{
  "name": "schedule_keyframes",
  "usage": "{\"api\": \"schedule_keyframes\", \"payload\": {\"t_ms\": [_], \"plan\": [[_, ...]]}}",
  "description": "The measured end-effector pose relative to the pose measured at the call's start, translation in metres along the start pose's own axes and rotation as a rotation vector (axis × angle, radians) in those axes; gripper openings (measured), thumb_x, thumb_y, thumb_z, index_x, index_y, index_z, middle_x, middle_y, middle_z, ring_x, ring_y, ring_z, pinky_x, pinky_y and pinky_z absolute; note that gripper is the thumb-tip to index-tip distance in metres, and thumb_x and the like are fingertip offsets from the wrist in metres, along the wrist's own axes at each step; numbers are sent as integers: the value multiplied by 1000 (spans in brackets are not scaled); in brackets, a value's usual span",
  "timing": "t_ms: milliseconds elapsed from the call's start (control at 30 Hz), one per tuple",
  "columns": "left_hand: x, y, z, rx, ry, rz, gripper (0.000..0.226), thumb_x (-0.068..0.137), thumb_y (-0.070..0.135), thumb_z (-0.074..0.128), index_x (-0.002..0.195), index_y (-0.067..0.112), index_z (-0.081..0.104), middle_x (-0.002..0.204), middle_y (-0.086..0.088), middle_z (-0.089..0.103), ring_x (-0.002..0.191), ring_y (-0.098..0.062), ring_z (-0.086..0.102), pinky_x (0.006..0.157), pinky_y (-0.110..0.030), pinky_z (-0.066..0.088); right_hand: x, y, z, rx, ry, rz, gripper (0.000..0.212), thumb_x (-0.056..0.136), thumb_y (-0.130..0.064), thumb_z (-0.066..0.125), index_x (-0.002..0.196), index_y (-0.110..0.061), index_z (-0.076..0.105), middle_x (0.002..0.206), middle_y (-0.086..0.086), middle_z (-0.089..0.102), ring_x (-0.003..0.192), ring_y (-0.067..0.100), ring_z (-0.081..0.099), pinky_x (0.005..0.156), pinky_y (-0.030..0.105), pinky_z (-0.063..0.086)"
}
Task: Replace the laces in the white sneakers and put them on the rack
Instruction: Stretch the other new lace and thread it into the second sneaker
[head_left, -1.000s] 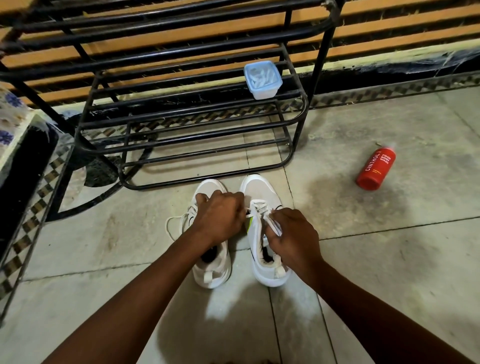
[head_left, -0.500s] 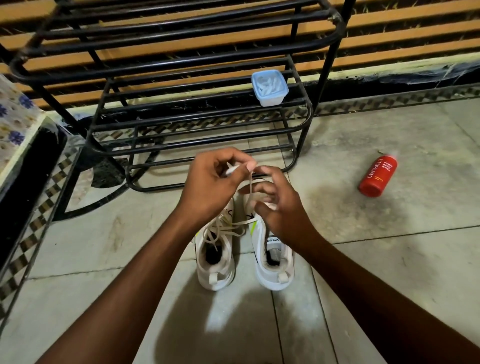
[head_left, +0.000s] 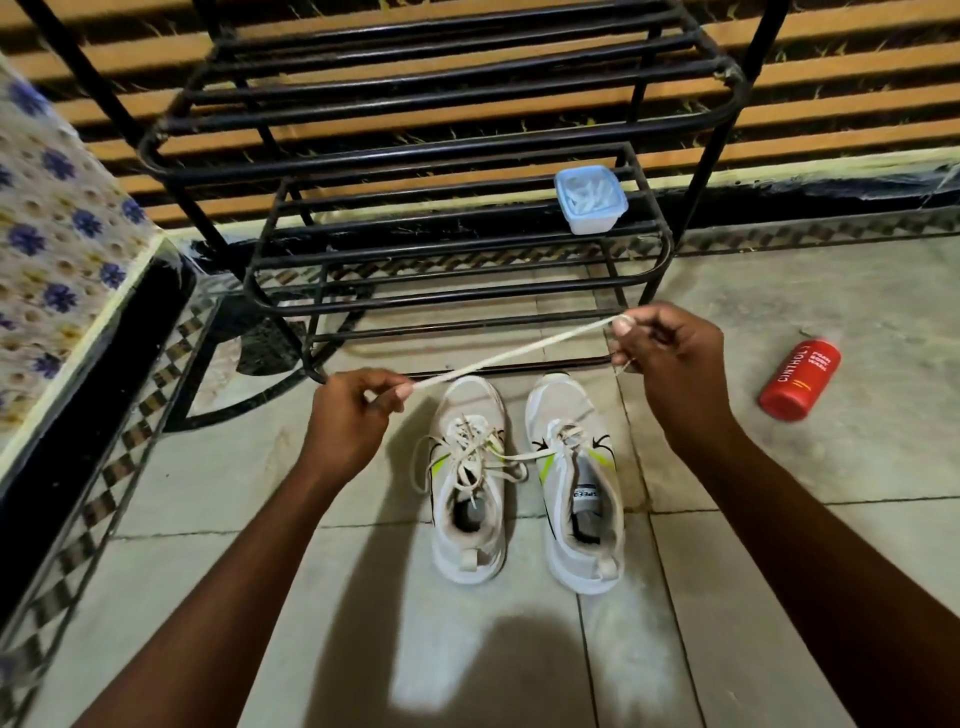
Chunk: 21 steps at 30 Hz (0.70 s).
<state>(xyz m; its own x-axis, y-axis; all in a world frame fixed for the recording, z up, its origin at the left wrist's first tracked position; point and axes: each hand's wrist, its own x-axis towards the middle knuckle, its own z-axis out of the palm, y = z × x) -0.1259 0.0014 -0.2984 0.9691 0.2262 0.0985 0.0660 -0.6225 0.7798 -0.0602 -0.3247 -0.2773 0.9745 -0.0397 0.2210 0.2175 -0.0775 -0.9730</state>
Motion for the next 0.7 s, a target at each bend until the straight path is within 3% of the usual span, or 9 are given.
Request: {"api": "schedule_keyframes", "payload": {"t_ms": [100, 233, 300, 400, 467, 567, 700], "plan": [[-12, -33, -6, 151, -3, -100, 17, 95, 20, 74, 82, 28, 78, 69, 8, 72, 63, 4, 60, 63, -10, 41, 2, 11, -1, -66, 20, 15, 12, 98, -10, 64, 96, 2, 67, 76, 13, 69, 61, 15, 63, 62, 24, 50], [-25, -60, -15, 271, -26, -170, 21, 95, 24, 74, 76, 33, 72, 73, 13, 70, 69, 0, 61, 67, -25, 42, 5, 21, -3, -139, 29, 37, 9, 96, -13, 67, 93, -6, 72, 72, 3, 69, 65, 12, 62, 65, 26, 49], [-27, -60, -15, 314, -36, -187, 18, 94, 27, 75, 77, 29, 73, 70, 16, 65, 69, -2, 59, 63, -22, 39, 4, 24, -3, -214, 44, 35, 8, 92, -18, 73, 94, -11, 77, 76, -7, 69, 68, 3, 62, 70, 17, 48], [-25, -45, -6, 357, -13, -206, 22, 93, 31, 77, 74, 21, 74, 61, 11, 60, 68, -19, 62, 62, -29, 35, 4, 29, -3, -412, 97, 19, 8, 88, -25, 78, 92, -18, 79, 77, -9, 60, 68, 2, 57, 68, 4, 37], [-23, -30, 5, 284, 5, -238, 24, 93, 32, 76, 73, 18, 74, 59, 6, 61, 63, -16, 61, 61, -29, 36, 6, 34, -6, -469, 84, 54, 4, 87, -26, 78, 89, -23, 78, 66, -12, 56, 62, 5, 53, 64, 7, 35], [-20, -5, 22, 126, -17, -230, 23, 93, 36, 75, 77, 19, 75, 68, 7, 71, 67, -7, 64, 64, -25, 44, 7, 49, -14, -452, 54, 143, 11, 87, -27, 79, 86, -16, 80, 58, -11, 59, 59, 10, 54, 67, 23, 41], [-21, 27, 47, -81, -125, -173, 19, 93, 27, 76, 76, 19, 75, 66, 9, 71, 63, -10, 66, 65, -29, 51, 2, 59, -19, -351, 5, 237, 9, 87, -23, 78, 84, -15, 78, 61, -4, 66, 55, 7, 58, 62, 21, 44]]}}
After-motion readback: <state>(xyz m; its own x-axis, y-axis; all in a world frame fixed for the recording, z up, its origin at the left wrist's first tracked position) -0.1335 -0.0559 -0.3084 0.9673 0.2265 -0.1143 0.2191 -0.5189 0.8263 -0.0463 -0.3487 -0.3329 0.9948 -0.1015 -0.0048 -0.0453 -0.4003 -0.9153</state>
